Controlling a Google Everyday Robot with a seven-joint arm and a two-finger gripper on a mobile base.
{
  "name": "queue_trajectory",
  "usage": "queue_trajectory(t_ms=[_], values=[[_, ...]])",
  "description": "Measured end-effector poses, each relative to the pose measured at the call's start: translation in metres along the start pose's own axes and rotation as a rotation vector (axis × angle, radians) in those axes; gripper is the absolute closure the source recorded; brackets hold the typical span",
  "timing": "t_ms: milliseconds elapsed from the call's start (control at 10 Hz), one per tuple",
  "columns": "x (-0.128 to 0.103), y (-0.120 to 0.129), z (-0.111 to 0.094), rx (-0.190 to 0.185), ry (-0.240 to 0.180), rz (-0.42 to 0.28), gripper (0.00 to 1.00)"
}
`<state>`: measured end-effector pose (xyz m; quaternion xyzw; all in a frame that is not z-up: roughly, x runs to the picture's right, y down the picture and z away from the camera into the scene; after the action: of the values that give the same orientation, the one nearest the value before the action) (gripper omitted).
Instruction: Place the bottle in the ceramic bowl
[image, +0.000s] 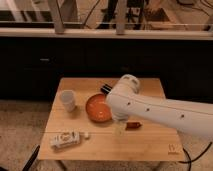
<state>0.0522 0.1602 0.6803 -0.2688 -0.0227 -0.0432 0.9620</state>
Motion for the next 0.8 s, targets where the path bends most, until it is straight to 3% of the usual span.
queue_trajectory(t_ms=[300,600,800], values=[[-0.005,0.007,0.009,0.005,-0.006,0.008,0.2],[-0.041,0.017,0.02,-0.004,-0.033,-0.002,0.2],[-0.049,0.02,0.026,-0.006,-0.044,-0.006,0.2]])
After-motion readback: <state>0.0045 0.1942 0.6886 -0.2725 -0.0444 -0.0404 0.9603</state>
